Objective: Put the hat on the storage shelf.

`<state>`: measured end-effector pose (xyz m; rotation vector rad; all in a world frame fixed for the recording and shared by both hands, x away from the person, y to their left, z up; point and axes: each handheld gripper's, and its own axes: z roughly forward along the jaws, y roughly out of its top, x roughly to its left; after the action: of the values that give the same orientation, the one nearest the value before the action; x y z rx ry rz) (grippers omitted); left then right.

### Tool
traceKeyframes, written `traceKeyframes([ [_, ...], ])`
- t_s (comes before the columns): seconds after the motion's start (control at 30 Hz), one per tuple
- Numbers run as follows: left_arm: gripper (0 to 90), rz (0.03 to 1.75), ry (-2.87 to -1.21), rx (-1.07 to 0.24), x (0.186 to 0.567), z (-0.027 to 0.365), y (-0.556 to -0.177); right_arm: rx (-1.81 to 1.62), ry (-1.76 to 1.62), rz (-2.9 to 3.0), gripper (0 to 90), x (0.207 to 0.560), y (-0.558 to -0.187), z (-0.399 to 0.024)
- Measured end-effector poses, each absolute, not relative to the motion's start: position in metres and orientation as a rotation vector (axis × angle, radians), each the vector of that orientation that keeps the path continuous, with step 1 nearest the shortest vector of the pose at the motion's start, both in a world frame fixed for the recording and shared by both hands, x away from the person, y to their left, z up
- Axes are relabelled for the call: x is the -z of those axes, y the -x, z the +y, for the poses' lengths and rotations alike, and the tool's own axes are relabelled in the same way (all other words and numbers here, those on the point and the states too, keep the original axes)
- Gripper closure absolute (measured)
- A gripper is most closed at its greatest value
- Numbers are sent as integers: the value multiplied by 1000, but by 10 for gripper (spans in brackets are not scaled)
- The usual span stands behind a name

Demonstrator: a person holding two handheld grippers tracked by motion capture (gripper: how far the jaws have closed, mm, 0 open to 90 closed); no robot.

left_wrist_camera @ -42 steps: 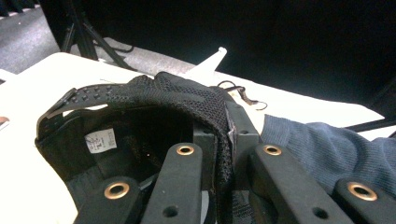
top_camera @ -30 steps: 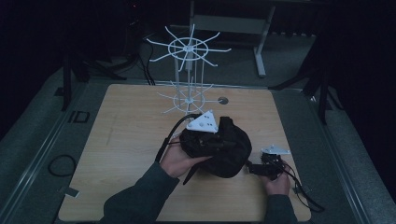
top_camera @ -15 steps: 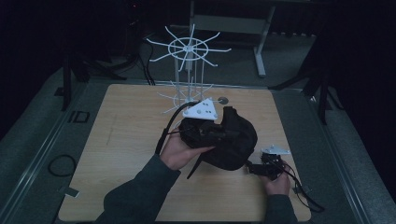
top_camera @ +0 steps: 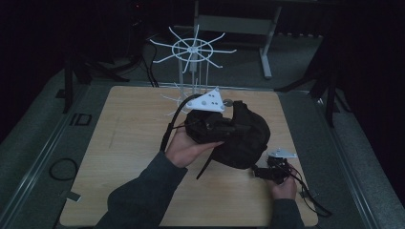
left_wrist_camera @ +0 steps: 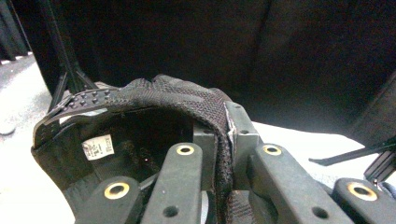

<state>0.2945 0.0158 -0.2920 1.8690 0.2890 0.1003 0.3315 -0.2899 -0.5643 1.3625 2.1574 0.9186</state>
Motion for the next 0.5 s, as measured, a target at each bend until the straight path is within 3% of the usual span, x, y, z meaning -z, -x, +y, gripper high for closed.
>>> traceKeyframes([
  [0.5,854,262,-1823,-106,269,15,-293,-918,-1363,2159,144,564,-331,-290],
])
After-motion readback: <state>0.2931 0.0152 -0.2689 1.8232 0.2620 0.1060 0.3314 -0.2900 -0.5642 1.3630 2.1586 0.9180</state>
